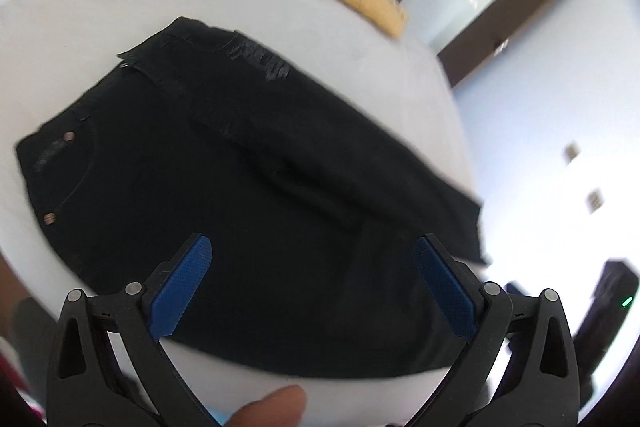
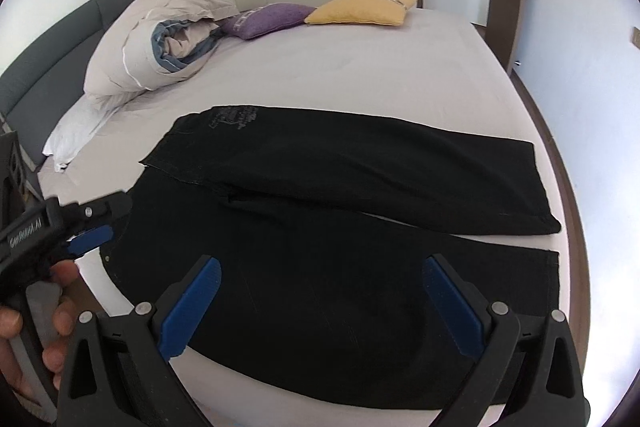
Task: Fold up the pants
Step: 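Grasp the jeans waistband with the left gripper while the right gripper grasps the waistband too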
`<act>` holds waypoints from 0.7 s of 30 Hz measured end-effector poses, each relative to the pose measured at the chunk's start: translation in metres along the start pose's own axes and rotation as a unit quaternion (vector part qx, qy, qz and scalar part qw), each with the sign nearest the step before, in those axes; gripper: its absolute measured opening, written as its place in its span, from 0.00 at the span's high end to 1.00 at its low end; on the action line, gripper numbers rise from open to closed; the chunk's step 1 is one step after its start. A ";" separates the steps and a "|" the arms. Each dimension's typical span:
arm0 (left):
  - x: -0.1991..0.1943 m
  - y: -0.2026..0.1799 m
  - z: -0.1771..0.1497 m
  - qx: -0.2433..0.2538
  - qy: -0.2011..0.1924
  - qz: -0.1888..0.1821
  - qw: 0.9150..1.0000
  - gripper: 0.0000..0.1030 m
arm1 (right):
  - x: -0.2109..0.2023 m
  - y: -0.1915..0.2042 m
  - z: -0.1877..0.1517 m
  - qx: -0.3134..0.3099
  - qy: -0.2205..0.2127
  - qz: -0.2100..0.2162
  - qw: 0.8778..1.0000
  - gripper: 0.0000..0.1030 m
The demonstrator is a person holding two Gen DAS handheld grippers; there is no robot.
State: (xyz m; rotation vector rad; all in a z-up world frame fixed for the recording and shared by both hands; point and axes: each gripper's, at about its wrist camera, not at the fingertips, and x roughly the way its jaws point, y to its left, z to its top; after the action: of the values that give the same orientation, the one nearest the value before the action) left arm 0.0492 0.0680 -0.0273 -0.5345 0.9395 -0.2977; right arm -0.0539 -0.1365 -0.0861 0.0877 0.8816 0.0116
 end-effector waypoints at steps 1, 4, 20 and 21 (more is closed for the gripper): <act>0.000 0.003 0.008 -0.015 -0.015 -0.012 1.000 0.00 | 0.003 -0.004 0.005 0.002 0.000 0.012 1.000 0.00; 0.009 0.014 0.037 -0.072 -0.029 -0.028 0.997 0.00 | 0.013 -0.017 0.023 0.007 -0.002 0.042 0.999 0.00; 0.175 0.030 0.258 0.139 0.056 0.090 0.985 0.00 | 0.125 -0.038 0.129 -0.170 0.025 0.129 0.977 0.06; 0.187 0.034 0.264 0.163 0.066 0.109 0.978 0.00 | 0.131 -0.040 0.134 -0.177 0.024 0.132 0.975 0.06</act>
State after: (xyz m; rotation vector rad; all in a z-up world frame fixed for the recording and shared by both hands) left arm 0.3734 0.0896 -0.0486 -0.1089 1.0424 -0.2842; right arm 0.1318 -0.1799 -0.1056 -0.1299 0.8995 0.4203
